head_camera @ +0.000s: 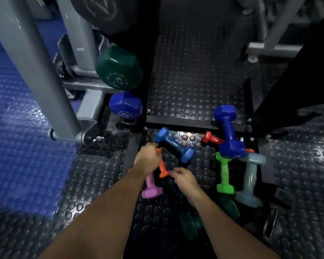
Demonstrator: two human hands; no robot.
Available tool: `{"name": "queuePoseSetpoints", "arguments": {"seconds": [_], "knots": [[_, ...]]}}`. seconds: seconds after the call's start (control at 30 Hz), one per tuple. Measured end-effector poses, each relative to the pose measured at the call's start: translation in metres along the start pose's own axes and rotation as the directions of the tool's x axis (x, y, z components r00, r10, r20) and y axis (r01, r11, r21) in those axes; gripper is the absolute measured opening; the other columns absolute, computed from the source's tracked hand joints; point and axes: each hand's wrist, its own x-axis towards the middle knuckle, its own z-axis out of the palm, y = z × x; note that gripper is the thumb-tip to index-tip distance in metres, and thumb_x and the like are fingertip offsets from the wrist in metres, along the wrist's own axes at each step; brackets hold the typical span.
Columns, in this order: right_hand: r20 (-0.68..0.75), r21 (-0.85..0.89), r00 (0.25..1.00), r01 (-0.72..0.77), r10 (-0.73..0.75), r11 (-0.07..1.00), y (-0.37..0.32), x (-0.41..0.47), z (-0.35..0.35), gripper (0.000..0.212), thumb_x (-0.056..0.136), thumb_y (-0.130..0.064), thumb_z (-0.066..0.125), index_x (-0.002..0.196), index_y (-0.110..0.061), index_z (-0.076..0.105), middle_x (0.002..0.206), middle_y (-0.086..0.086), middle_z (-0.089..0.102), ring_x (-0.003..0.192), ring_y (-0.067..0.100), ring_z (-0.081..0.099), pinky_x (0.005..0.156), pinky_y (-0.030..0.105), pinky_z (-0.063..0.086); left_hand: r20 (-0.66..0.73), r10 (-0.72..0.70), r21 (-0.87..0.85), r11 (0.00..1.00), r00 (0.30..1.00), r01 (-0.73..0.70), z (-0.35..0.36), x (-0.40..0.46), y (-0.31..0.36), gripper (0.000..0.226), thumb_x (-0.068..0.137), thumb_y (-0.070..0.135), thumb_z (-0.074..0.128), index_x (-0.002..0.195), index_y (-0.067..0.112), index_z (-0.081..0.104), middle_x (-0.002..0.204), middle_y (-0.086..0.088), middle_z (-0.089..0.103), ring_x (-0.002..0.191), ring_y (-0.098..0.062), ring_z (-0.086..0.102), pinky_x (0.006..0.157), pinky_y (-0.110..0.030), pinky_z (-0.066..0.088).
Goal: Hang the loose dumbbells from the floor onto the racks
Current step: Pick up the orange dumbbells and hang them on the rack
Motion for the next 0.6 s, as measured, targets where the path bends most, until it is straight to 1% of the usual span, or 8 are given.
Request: {"name": "queuePoseSetpoints", "arguments": {"seconds": [0.07, 0.13, 0.17, 0.23, 0.3, 0.4, 0.5, 0.6], "knots": [[0.001, 0.055, 0.999, -0.034, 0.034, 0.998, 0.003, 0.008, 0.007, 0.043, 0.089, -0.037, 0.066, 0.128, -0.017, 0.067, 0.123, 0.003, 0.068, 0.112, 0.025, 0.065, 0.102, 0.042, 0.052, 0.024, -0.016, 0.053, 0.999, 1.0, 0.015, 0.006, 0.012, -0.001, 0.035, 0.096, 0.021, 0.055, 0.127, 0.006, 0.064, 0.129, -0.018, 0.063, 0.121, -0.037, 0.061, 0.101, -0.043, 0.05], [0.03, 0.142, 0.995, -0.095, 0.092, 0.985, 0.005, 0.013, 0.013, 0.022, 0.094, -0.03, 0.062, 0.108, -0.018, 0.072, 0.112, 0.005, 0.068, 0.103, 0.025, 0.065, 0.093, 0.043, 0.054, 0.062, -0.059, 0.097, 0.994, 0.996, 0.052, 0.01, 0.021, 0.0, 0.038, 0.099, 0.024, 0.053, 0.13, 0.003, 0.06, 0.132, -0.02, 0.061, 0.122, -0.039, 0.06, 0.103, -0.045, 0.049], [0.067, 0.194, 0.99, -0.135, 0.124, 0.972, 0.006, 0.016, 0.016, 0.02, 0.097, -0.028, 0.059, 0.104, -0.017, 0.074, 0.109, 0.007, 0.069, 0.1, 0.024, 0.067, 0.091, 0.044, 0.056, 0.082, -0.078, 0.115, 0.991, 0.994, 0.068, 0.012, 0.025, 0.001, 0.037, 0.1, 0.025, 0.052, 0.127, 0.002, 0.061, 0.13, -0.02, 0.061, 0.12, -0.04, 0.061, 0.1, -0.044, 0.051], [0.129, 0.285, 0.978, -0.195, 0.164, 0.938, 0.007, 0.022, 0.021, 0.027, 0.099, -0.027, 0.057, 0.108, -0.01, 0.076, 0.111, 0.011, 0.072, 0.1, 0.025, 0.07, 0.084, 0.037, 0.058, 0.111, -0.1, 0.141, 0.986, 0.989, 0.084, 0.016, 0.029, 0.002, 0.03, 0.097, 0.022, 0.054, 0.118, 0.003, 0.064, 0.124, -0.019, 0.065, 0.114, -0.04, 0.064, 0.095, -0.043, 0.054], [0.127, 0.37, 0.978, -0.201, 0.165, 0.907, 0.006, 0.026, 0.026, 0.028, 0.099, -0.024, 0.059, 0.108, -0.004, 0.076, 0.105, 0.01, 0.074, 0.094, 0.024, 0.069, 0.08, 0.031, 0.056, 0.103, -0.115, 0.147, 0.984, 0.988, 0.1, 0.017, 0.03, 0.002, 0.025, 0.095, 0.015, 0.056, 0.115, 0.005, 0.066, 0.12, -0.017, 0.068, 0.111, -0.039, 0.067, 0.093, -0.041, 0.055], [0.065, 0.473, 0.982, -0.188, 0.179, 0.861, 0.004, 0.025, 0.029, 0.019, 0.097, -0.018, 0.063, 0.104, -0.004, 0.074, 0.097, 0.012, 0.073, 0.087, 0.023, 0.068, 0.077, 0.03, 0.056, 0.031, -0.124, 0.04, 0.992, 0.992, 0.123, 0.016, 0.031, 0.001, 0.02, 0.092, 0.012, 0.063, 0.111, 0.008, 0.07, 0.111, -0.012, 0.073, 0.105, -0.035, 0.069, 0.09, -0.038, 0.056], [-0.002, 0.575, 0.987, -0.13, 0.16, 0.808, -0.001, 0.018, 0.026, 0.014, 0.097, -0.01, 0.064, 0.105, -0.001, 0.071, 0.095, 0.013, 0.075, 0.086, 0.021, 0.071, 0.079, 0.029, 0.057, -0.04, -0.061, -0.142, 0.988, 0.997, 0.055, 0.006, 0.027, 0.017, 0.013, 0.088, 0.01, 0.073, 0.1, 0.012, 0.07, 0.089, 0.004, 0.067, 0.096, -0.024, 0.069, 0.084, -0.027, 0.052], [-0.102, 0.599, 0.987, -0.038, 0.123, 0.8, -0.013, 0.003, 0.018, 0.01, 0.093, -0.001, 0.065, 0.101, 0.002, 0.07, 0.087, 0.013, 0.073, 0.074, 0.018, 0.068, 0.074, 0.026, 0.056, -0.06, 0.029, -0.21, 0.977, 0.998, -0.041, -0.013, 0.015, 0.045, 0.014, 0.085, 0.01, 0.076, 0.089, 0.016, 0.064, 0.09, 0.0, 0.066, 0.085, -0.02, 0.066, 0.074, -0.026, 0.05]]}}
